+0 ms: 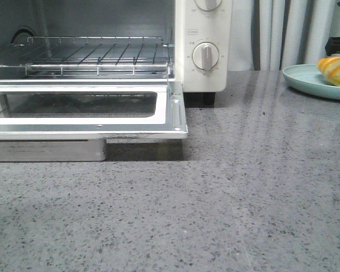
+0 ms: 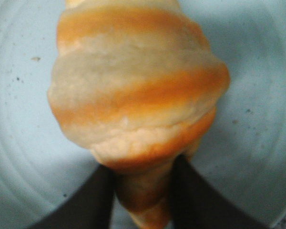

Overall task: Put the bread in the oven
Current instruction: 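Reach the right gripper to the croissant on the green plate and grasp it, then carry the croissant with the right gripper into the open oven, then lower the croissant onto the oven rack and open the right gripper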

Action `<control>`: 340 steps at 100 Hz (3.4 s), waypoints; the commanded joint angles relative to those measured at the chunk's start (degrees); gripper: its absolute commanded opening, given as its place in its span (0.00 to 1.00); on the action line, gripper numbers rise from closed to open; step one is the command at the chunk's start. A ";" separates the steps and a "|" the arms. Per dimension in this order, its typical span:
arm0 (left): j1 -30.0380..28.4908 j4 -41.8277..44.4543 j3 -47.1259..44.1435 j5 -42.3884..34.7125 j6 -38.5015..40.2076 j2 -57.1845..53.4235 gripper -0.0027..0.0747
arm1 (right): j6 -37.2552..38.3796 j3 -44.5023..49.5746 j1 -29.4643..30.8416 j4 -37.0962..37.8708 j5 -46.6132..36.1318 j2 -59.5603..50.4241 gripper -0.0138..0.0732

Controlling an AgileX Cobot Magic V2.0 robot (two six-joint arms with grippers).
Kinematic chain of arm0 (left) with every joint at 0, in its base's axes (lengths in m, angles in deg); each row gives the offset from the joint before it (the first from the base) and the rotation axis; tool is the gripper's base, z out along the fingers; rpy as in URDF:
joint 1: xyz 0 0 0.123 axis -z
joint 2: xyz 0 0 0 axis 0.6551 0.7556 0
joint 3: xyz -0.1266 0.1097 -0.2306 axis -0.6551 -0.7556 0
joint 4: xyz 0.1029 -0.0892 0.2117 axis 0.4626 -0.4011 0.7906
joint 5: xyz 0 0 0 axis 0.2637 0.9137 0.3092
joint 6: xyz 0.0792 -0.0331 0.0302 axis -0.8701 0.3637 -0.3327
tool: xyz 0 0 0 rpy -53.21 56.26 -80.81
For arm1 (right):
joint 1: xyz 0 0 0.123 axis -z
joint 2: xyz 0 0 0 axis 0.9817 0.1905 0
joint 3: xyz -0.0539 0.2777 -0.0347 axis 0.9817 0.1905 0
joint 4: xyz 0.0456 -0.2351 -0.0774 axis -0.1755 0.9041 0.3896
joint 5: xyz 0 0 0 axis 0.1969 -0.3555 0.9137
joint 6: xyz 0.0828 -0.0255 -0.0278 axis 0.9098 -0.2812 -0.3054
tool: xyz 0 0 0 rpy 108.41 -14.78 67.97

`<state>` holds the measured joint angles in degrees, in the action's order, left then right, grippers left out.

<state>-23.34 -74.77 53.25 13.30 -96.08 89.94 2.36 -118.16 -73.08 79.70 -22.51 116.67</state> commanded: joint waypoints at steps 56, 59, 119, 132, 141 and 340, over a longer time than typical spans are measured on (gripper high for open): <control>0.16 -3.41 1.70 -7.44 -0.01 0.21 0.01 | -5.22 -4.05 -16.90 -2.19 -11.34 -29.87 0.08; 0.16 -3.41 1.70 -8.67 -0.01 0.21 0.01 | -5.99 -4.75 -20.82 -2.19 -11.42 -30.94 0.08; 0.16 -3.53 1.70 -7.23 -0.01 -0.76 0.01 | -5.29 -8.66 -55.95 0.83 -8.29 -16.94 0.08; 0.16 -3.42 1.70 -5.46 -0.01 -3.15 0.01 | -4.79 -8.66 -55.84 1.11 -9.71 -12.32 0.08; 0.16 -3.42 1.70 -5.56 -0.01 -4.84 0.01 | -4.50 -8.66 -55.15 1.22 -12.87 -9.79 0.08; 0.16 15.74 0.96 -16.92 11.39 -12.64 0.01 | 1.45 2.27 -62.87 10.24 -14.41 -23.67 0.10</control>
<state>-23.34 -63.30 53.25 0.56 -90.83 78.12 3.99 -117.58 -135.34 86.37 -32.55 101.17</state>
